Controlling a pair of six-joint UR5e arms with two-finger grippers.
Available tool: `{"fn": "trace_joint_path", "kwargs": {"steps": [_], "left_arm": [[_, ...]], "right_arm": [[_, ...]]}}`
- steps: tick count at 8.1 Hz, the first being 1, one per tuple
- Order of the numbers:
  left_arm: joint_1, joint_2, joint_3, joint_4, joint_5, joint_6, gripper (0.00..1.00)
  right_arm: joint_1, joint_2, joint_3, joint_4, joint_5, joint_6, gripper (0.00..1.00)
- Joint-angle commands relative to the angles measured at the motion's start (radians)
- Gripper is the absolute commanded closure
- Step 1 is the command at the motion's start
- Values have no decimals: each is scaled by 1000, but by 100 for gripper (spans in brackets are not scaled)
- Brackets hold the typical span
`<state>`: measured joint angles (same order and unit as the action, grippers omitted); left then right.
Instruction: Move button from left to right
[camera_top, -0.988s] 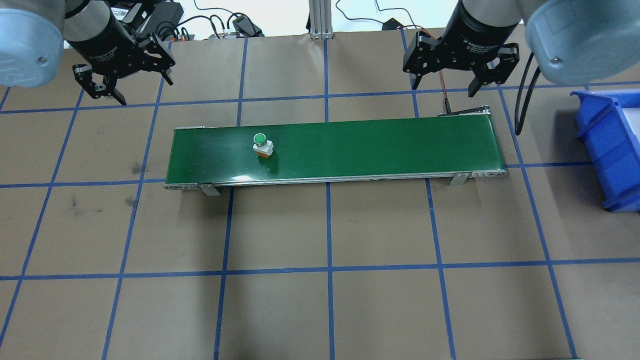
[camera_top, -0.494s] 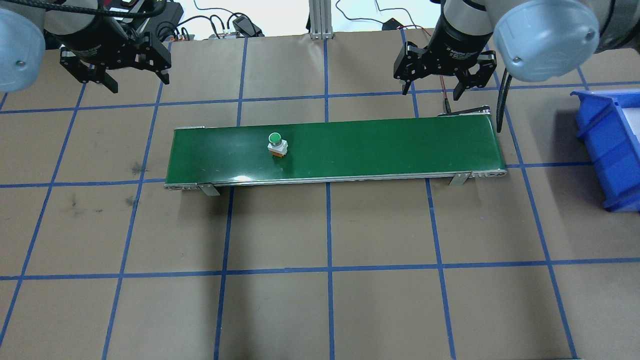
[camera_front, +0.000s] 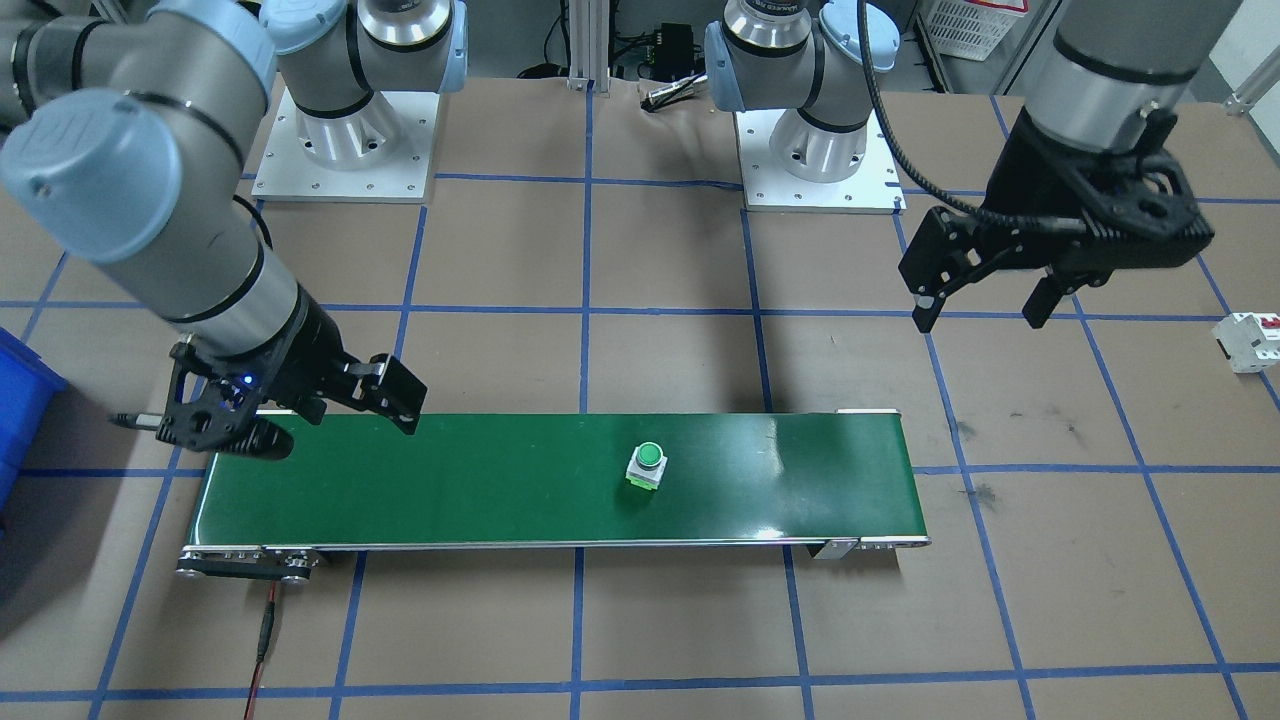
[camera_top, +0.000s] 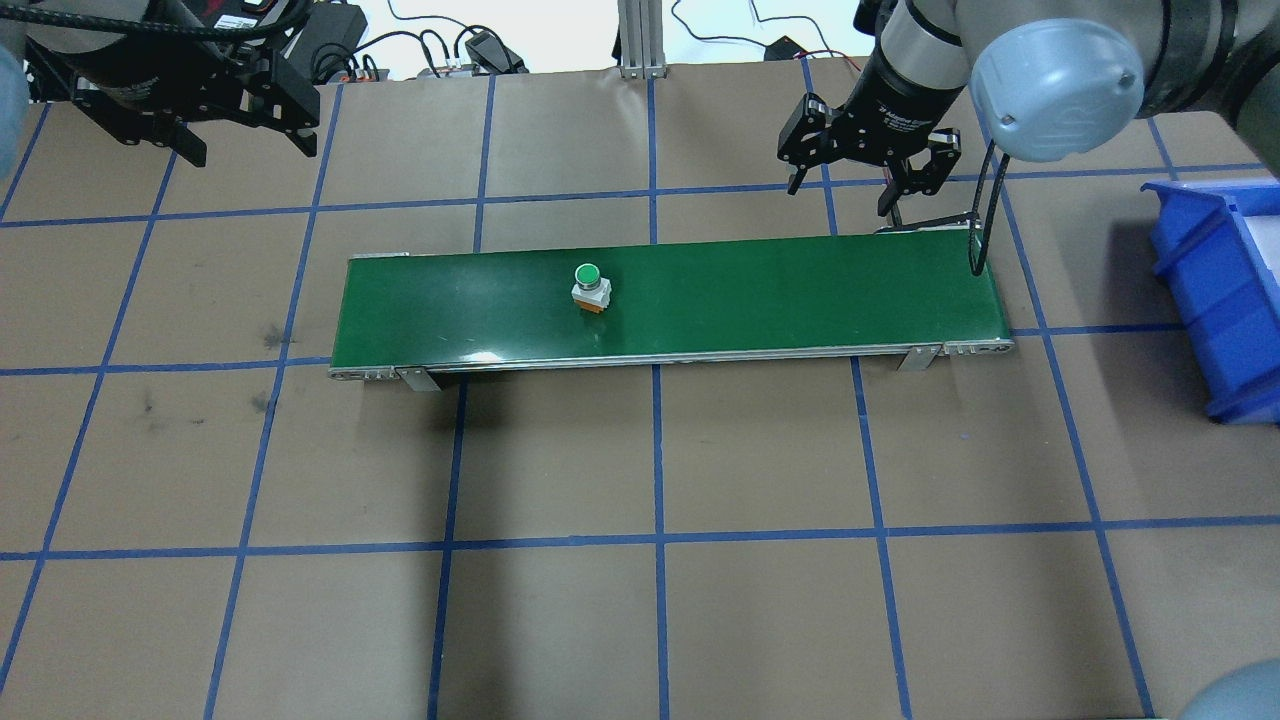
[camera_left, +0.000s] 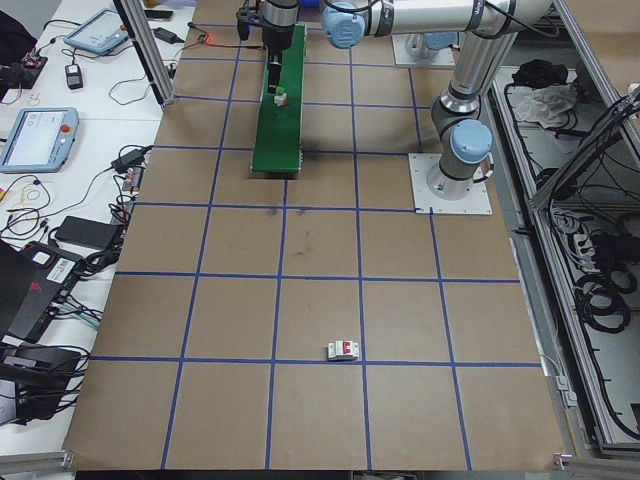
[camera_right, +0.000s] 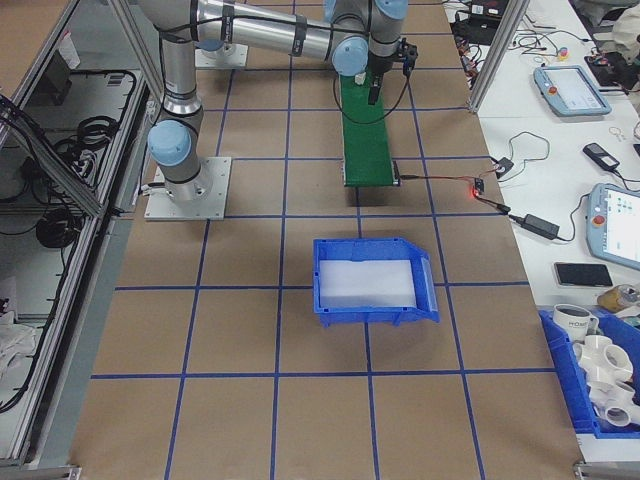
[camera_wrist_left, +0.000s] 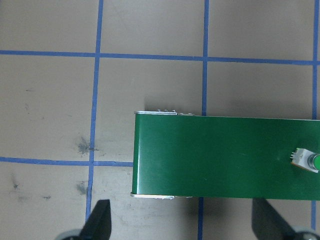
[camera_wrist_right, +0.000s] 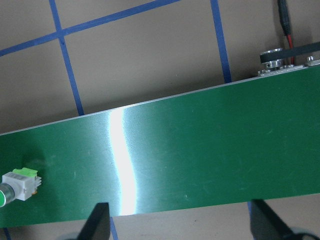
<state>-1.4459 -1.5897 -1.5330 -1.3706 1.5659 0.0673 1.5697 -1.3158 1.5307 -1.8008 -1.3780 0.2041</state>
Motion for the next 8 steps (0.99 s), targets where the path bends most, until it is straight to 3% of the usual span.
{"fn": "trace_joint_path", "kwargs": {"steps": [1,5,7,8], "left_arm": [[-1,83,-25,-48,0,3,0],[-2,88,-38,-51,0,5,0],[-10,53,-47,-62,-1,5,0],[-34,9,-39,-88,2,-1,0]], "right_arm": [[-27,30,12,-11,56,61,0],[-25,27,60,-11,65,135,0],[-25,30,63,-58,76,150,0],[-25,35,65,-61,108,149,0]]}}
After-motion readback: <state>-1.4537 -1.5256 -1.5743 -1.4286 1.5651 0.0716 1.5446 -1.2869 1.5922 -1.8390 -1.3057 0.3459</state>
